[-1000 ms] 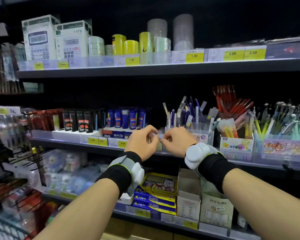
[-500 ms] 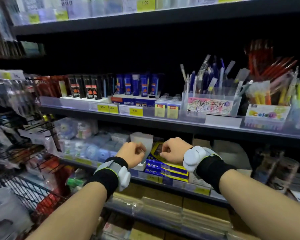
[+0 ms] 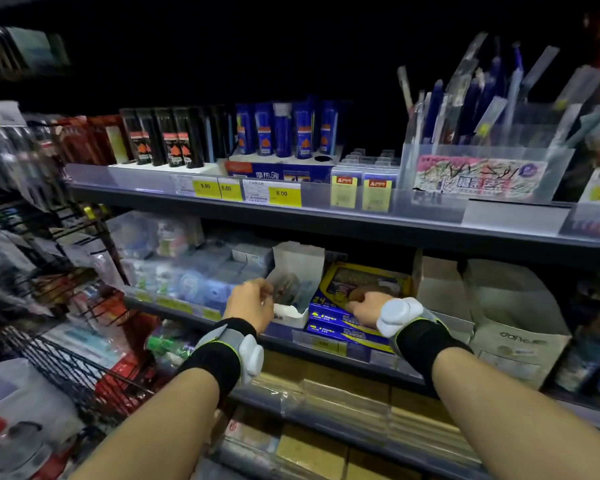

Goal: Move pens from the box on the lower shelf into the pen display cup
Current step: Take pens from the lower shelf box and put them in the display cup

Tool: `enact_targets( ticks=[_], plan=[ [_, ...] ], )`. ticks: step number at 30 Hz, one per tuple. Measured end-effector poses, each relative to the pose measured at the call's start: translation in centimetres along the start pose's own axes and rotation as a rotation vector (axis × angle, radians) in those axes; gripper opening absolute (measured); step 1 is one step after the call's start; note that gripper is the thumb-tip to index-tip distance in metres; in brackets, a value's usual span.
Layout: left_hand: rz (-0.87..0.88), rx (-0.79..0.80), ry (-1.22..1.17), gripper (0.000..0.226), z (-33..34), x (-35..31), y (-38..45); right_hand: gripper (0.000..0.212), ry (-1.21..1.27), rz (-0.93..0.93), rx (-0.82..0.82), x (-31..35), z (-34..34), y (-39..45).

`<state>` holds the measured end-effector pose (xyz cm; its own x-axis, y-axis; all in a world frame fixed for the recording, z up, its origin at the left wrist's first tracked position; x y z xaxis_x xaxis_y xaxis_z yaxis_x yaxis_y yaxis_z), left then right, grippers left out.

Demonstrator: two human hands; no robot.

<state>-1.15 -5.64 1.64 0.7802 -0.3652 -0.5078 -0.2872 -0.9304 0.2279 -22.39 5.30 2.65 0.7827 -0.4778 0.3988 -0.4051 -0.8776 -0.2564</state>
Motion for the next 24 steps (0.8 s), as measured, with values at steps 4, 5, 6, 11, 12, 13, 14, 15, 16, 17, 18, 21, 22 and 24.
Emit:
enact_targets(
  ticks=[4,5,6,11,12,13,14,15,16,17,18,21,22,24],
  plan=[
    [0.044,0.059,0.178,0.033,1.1,-0.8,2.1,0.054,-0.018,0.043,0.063,0.1,0.5,1.1],
    [0.038,0.092,0.216,0.033,1.7,-1.1,2.6,0.055,-0.021,0.039,0.070,0.1,0.5,1.6],
    [0.021,0.142,0.266,0.031,2.1,-1.4,3.1,0.056,-0.035,0.043,0.095,0.3,0.4,1.7],
    [-0.144,0.298,0.306,0.034,3.0,-3.1,4.5,0.058,-0.057,0.034,0.116,0.5,0.3,2.2],
    [-0.164,0.323,0.315,0.038,3.5,-3.3,4.9,0.059,-0.057,0.041,0.119,0.3,0.2,2.2],
    [-0.181,0.336,0.329,0.040,3.8,-3.6,5.1,0.059,-0.058,0.040,0.115,0.2,0.3,2.4],
    [-0.186,0.338,0.358,0.039,3.9,-4.0,5.3,0.059,-0.061,0.035,0.105,0.0,0.3,2.5],
    [-0.182,0.338,0.400,0.038,3.9,-3.9,5.4,0.059,-0.062,0.022,0.093,0.2,0.4,2.5],
    [-0.172,0.348,0.439,0.037,4.4,-4.0,5.5,0.060,-0.060,0.020,0.082,0.0,0.4,2.6],
    [-0.147,0.357,0.485,0.037,4.8,-4.1,5.5,0.060,-0.063,0.014,0.075,-0.1,0.5,2.7],
    [-0.129,0.367,0.524,0.037,5.2,-4.4,5.3,0.061,-0.071,0.012,0.073,-0.2,0.5,2.8],
    [-0.142,0.309,0.552,0.036,5.8,-5.0,4.7,0.060,-0.076,0.009,0.055,-0.4,0.6,2.9],
    [-0.137,0.291,0.554,0.035,5.9,-5.0,4.7,0.059,-0.061,0.015,0.049,-0.4,0.6,3.0],
    [-0.137,0.272,0.552,0.035,5.7,-5.1,4.5,0.058,-0.016,0.031,0.047,-0.4,0.7,3.2]
  ],
)
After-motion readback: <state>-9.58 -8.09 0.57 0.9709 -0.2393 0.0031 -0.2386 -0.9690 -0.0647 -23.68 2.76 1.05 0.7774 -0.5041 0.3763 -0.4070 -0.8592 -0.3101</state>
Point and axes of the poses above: each hand's wrist, its own y-axis towards the middle knuckle, its own z-axis out of the palm, x = y × z, the point moved 3 cm from there along y, towards the middle knuckle, and after that the axes turned 2 degrees about -z, right-handed, at the moved point
